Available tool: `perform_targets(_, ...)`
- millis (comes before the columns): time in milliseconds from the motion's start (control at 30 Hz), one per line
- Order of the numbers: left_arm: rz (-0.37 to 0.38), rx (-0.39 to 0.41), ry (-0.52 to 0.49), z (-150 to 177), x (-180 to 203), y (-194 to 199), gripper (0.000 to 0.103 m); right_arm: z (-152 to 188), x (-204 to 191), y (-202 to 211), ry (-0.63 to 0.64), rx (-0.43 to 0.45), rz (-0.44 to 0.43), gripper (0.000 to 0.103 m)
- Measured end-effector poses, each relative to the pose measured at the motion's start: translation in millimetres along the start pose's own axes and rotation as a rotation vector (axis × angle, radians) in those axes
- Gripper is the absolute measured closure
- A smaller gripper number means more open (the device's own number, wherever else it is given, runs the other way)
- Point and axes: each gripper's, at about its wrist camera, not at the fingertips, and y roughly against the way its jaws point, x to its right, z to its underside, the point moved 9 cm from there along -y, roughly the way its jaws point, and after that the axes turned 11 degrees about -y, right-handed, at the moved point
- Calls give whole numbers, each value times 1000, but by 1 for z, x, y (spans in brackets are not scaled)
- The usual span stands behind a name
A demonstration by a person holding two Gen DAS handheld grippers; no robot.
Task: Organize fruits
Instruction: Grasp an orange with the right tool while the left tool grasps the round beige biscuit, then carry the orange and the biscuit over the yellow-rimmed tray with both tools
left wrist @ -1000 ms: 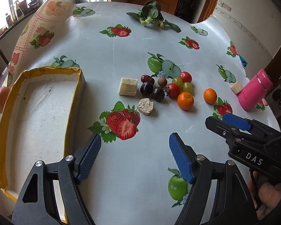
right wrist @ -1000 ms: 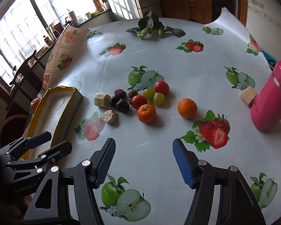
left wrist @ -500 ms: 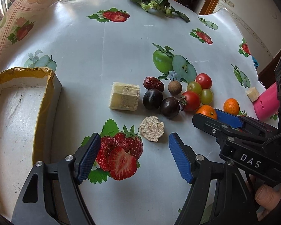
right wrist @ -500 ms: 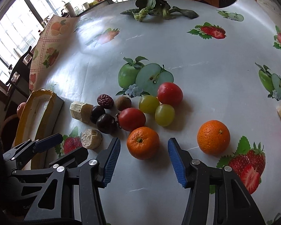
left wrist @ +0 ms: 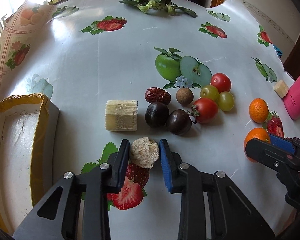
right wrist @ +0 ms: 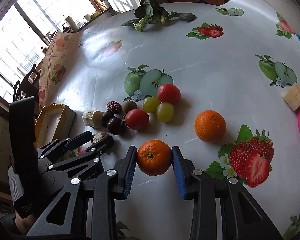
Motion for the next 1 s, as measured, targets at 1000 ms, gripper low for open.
perform_targets(1000, -36, 36, 108, 87, -54, 132, 76, 85, -66, 87, 55, 35, -58, 67)
